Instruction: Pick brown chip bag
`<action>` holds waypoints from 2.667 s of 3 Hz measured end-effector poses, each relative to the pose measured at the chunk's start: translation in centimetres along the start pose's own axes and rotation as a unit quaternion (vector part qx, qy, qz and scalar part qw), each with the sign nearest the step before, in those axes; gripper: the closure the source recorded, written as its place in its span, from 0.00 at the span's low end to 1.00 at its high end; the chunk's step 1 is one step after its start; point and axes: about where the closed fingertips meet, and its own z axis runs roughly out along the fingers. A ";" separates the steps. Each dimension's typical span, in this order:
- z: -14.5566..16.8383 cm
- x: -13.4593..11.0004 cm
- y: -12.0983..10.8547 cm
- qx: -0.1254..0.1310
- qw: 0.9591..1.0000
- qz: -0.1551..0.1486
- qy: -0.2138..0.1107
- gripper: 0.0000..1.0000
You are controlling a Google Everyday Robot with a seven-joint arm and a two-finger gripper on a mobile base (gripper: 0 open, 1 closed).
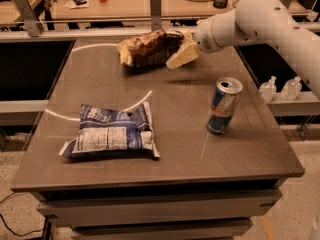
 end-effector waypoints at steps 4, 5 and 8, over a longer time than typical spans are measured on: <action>3.0 -0.6 0.8 -0.067 0.997 -0.023 0.020 0.65; 2.6 -0.6 0.8 -0.063 0.998 -0.012 0.024 0.88; -3.5 -7.9 -2.6 -0.041 0.994 0.055 -0.089 1.00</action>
Offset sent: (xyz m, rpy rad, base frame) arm 0.0222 0.0200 -0.0055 -0.0495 0.0623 0.1159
